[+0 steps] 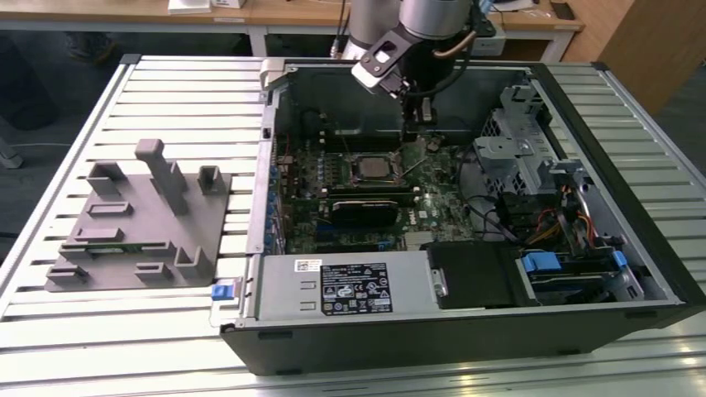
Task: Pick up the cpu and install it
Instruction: 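Close the cpu cover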
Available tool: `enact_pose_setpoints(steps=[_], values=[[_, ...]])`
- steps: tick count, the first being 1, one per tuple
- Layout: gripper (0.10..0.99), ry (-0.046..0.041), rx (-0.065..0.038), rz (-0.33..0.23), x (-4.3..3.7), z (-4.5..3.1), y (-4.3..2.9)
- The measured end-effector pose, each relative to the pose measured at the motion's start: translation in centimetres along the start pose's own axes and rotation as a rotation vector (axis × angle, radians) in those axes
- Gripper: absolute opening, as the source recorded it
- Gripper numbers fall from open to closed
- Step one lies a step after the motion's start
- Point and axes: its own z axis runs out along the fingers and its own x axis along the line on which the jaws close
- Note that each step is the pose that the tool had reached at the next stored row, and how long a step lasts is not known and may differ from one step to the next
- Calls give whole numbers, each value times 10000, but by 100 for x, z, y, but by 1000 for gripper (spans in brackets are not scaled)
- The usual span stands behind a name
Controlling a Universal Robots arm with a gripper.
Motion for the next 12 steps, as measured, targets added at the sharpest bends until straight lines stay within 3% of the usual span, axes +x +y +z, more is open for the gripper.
enact_pose_setpoints(steps=[12], values=[[106, 5, 2, -151, 28, 48, 119]])
